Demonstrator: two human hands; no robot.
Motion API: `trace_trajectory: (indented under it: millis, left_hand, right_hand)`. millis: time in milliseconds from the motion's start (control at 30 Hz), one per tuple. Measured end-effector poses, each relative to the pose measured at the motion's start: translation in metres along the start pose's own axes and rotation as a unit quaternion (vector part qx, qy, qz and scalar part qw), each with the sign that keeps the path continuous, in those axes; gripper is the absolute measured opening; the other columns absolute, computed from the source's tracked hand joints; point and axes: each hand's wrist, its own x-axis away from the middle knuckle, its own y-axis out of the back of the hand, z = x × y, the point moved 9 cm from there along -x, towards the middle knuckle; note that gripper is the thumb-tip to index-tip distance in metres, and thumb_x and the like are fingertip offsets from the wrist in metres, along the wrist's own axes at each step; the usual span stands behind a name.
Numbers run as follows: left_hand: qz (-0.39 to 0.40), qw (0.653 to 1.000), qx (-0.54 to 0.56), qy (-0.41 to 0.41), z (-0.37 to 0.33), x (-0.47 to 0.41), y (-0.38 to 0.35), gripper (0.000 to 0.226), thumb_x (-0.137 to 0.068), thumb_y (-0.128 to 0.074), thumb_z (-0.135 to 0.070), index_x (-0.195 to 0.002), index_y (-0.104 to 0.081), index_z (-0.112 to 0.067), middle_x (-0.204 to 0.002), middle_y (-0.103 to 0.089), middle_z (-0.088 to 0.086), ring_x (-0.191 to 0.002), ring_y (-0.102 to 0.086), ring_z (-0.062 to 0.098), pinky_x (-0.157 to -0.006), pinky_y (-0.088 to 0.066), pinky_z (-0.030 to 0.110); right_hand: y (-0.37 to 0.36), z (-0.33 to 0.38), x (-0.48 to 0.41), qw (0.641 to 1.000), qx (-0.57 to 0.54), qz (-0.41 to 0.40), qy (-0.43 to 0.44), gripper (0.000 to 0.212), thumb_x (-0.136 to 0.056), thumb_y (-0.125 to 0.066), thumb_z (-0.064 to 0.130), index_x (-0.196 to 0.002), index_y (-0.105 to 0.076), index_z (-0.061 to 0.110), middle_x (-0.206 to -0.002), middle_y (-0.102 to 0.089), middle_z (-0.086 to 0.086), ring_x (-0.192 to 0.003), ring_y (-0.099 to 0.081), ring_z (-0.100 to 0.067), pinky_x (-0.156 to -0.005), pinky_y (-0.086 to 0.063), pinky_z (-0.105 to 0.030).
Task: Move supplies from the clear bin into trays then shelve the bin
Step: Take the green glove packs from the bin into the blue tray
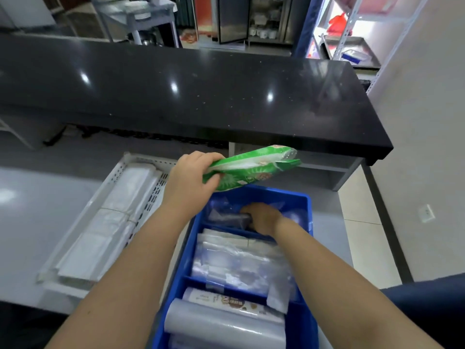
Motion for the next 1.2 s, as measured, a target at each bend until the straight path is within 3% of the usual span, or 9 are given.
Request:
trace_trajectory:
  millis: [133, 333, 533, 633, 833, 900, 1033, 1100, 1200]
  left_hand:
    - [0.007, 1.0, 0.022, 0.003, 0.003, -0.003, 0.007, 0.033, -0.081, -0.064, -0.018, -0.112, -0.063, -0.028, -0.097, -0.061, -0.007, -0.09, -0.051, 0.019, -0.076, -0.046, 0.041]
    - [0.073, 0.995, 0.074, 0.008, -0.011, -0.02, -0.01, 0.034, -0.082, -0.066, -0.024, -0.115, -0.062, -0.032, -0.103, -0.064, -0.01, -0.096, -0.057, 0.015, -0.079, -0.049, 0.035]
    - [0.195, 0.966, 0.171, 0.022, -0.032, -0.019, -0.069, 0.027, -0.079, -0.071, -0.029, -0.103, -0.064, -0.039, -0.091, -0.066, -0.018, -0.086, -0.063, 0.006, -0.079, -0.054, 0.035]
    - [0.246, 0.96, 0.131, 0.03, -0.02, -0.019, -0.096, 0.028, -0.08, -0.071, -0.026, -0.105, -0.065, -0.037, -0.097, -0.067, -0.012, -0.087, -0.064, 0.01, -0.08, -0.055, 0.039]
    - [0.337, 0.939, 0.053, 0.046, 0.022, -0.022, -0.122, 0.026, -0.083, -0.071, -0.033, -0.108, -0.064, -0.033, -0.104, -0.065, -0.005, -0.084, -0.059, 0.009, -0.07, -0.045, 0.028]
    - [0.321, 0.947, -0.007, 0.017, 0.025, -0.028, -0.121, 0.033, -0.083, -0.069, -0.039, -0.115, -0.062, -0.032, -0.108, -0.065, -0.003, -0.089, -0.058, 0.013, -0.071, -0.044, 0.029]
    - [0.225, 0.956, -0.167, -0.089, 0.008, -0.034, -0.119, 0.04, -0.088, -0.061, -0.042, -0.126, -0.056, -0.03, -0.117, -0.059, 0.001, -0.11, -0.051, 0.026, -0.088, -0.038, 0.042]
    - [0.184, 0.963, -0.162, -0.111, 0.0, -0.036, -0.111, 0.037, -0.089, -0.06, -0.035, -0.125, -0.057, -0.029, -0.118, -0.059, 0.0, -0.112, -0.048, 0.025, -0.09, -0.035, 0.041]
    - [0.096, 0.988, -0.062, -0.099, -0.005, -0.045, -0.076, 0.032, -0.086, -0.065, -0.034, -0.117, -0.062, -0.027, -0.109, -0.064, -0.002, -0.104, -0.053, 0.023, -0.085, -0.04, 0.041]
  right_hand:
    - [0.033, 0.015, 0.02, 0.994, 0.067, -0.084, 0.004, 0.036, -0.09, -0.05, 0.007, -0.123, -0.055, 0.019, -0.129, -0.054, -0.007, -0.116, -0.05, -0.029, -0.088, -0.043, -0.034]
    - [0.073, 0.045, 0.102, 0.958, 0.108, -0.259, 0.056, 0.033, -0.068, -0.065, 0.002, -0.099, -0.068, 0.012, -0.091, -0.063, -0.013, -0.084, -0.058, -0.035, -0.068, -0.049, -0.042]
    - [0.067, 0.038, 0.14, 0.957, 0.082, -0.276, 0.028, 0.03, -0.061, -0.079, 0.015, -0.088, -0.069, 0.01, -0.085, -0.063, -0.012, -0.079, -0.06, -0.035, -0.06, -0.05, -0.042]
    - [0.065, 0.033, 0.145, 0.957, 0.073, -0.28, 0.017, 0.03, -0.058, -0.079, 0.011, -0.086, -0.069, 0.009, -0.084, -0.063, -0.012, -0.077, -0.06, -0.034, -0.059, -0.05, -0.041]
    - [0.062, 0.023, 0.142, 0.959, 0.088, -0.267, -0.025, 0.028, -0.068, -0.072, 0.012, -0.095, -0.067, 0.01, -0.092, -0.062, -0.009, -0.084, -0.055, -0.032, -0.066, -0.045, -0.039]
    - [0.062, 0.02, 0.138, 0.96, 0.094, -0.261, -0.042, 0.028, -0.069, -0.073, 0.012, -0.096, -0.066, 0.011, -0.094, -0.062, -0.008, -0.085, -0.054, -0.032, -0.066, -0.045, -0.038]
    - [0.066, 0.019, 0.131, 0.953, 0.094, -0.281, -0.059, 0.031, -0.062, -0.065, -0.005, -0.09, -0.066, 0.008, -0.084, -0.059, -0.009, -0.076, -0.052, -0.032, -0.059, -0.042, -0.037]
    - [0.071, 0.019, 0.123, 0.949, 0.099, -0.295, -0.059, 0.033, -0.06, -0.064, -0.009, -0.088, -0.066, 0.008, -0.083, -0.06, -0.01, -0.075, -0.052, -0.032, -0.059, -0.042, -0.037]
    - [0.073, 0.025, 0.097, 0.95, 0.122, -0.285, -0.04, 0.035, -0.063, -0.063, -0.008, -0.092, -0.066, 0.01, -0.084, -0.058, -0.01, -0.076, -0.052, -0.031, -0.059, -0.042, -0.037]
